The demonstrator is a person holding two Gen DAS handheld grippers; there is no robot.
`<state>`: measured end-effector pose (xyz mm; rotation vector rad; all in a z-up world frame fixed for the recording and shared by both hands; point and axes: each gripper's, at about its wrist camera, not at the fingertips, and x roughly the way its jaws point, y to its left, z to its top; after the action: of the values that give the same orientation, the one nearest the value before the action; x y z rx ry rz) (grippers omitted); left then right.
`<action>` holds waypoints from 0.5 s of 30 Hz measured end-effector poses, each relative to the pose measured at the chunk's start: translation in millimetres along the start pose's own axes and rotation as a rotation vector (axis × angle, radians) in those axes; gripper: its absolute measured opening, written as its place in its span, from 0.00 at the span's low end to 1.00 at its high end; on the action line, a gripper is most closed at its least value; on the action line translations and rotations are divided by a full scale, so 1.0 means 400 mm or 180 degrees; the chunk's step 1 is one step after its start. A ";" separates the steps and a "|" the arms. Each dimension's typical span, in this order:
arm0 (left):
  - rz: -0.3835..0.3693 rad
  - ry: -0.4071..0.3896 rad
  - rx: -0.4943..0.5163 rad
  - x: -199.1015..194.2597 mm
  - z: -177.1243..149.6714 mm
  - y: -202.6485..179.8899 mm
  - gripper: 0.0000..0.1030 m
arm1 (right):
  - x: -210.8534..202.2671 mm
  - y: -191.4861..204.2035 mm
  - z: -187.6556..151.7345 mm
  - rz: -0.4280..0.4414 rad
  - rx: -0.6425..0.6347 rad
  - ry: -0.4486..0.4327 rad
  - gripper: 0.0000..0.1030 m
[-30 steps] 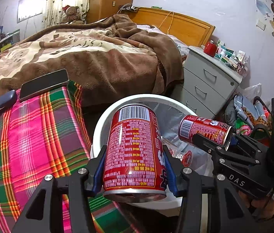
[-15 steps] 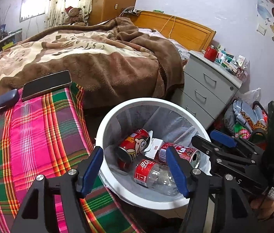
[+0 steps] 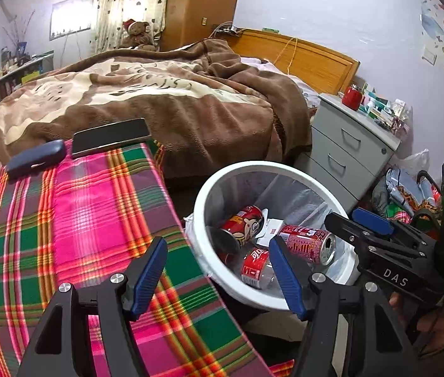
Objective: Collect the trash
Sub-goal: 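Withdraw both tools from the bin back toward the bed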
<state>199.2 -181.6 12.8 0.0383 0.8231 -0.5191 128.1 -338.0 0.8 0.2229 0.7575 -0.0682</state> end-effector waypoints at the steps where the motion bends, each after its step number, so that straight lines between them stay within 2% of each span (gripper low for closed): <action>1: 0.0011 -0.0007 -0.0015 -0.007 -0.003 0.007 0.65 | -0.003 0.009 -0.001 0.0013 -0.0015 -0.0010 0.63; 15: 0.0197 -0.0143 -0.0265 -0.124 -0.071 0.137 0.65 | -0.014 0.147 -0.023 0.0215 -0.0219 -0.0065 0.63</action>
<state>176.6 -105.9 19.3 -0.0245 0.7965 -0.4255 126.1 -278.8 8.8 0.1818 0.7301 0.0196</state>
